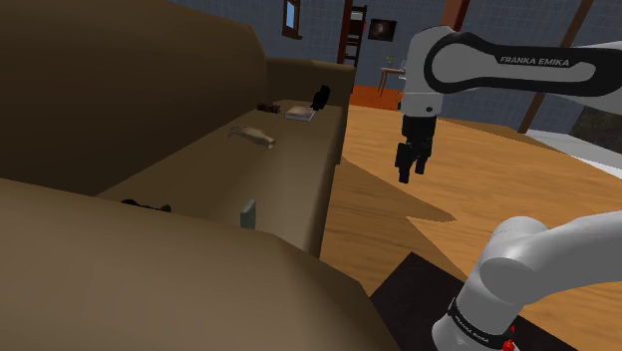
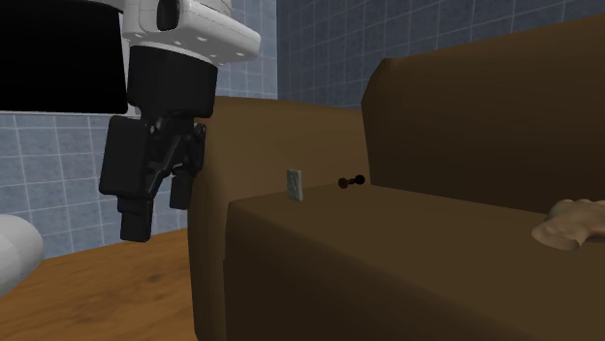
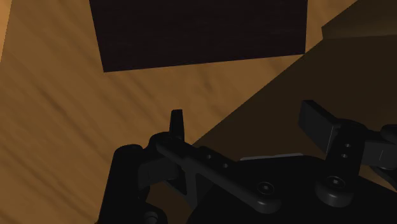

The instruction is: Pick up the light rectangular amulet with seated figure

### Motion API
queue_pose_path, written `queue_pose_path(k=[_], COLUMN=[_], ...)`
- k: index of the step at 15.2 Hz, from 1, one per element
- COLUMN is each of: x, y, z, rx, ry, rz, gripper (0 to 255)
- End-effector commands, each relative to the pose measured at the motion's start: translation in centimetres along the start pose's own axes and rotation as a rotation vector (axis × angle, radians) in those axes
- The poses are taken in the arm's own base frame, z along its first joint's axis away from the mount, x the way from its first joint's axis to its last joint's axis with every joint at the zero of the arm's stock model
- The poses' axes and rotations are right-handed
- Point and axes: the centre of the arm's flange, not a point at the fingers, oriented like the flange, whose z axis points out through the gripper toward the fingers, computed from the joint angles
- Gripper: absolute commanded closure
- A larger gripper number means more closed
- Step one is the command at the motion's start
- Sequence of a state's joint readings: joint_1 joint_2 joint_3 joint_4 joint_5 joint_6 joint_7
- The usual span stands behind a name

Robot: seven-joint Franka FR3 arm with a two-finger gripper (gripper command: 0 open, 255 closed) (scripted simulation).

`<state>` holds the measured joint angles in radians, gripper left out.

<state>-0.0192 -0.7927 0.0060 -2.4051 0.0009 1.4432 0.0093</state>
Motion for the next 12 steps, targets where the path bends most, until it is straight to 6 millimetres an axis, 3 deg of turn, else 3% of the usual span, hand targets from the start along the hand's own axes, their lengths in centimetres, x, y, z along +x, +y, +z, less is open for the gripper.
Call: queue_pose_path(k=[1,12], x=[0.0,5.2], y=[0.0,-13.5], z=[0.0,-0.9], rx=[0.000,-0.019], ry=[0.000,0.042], rz=[0.000,-0.068], gripper=[0,0])
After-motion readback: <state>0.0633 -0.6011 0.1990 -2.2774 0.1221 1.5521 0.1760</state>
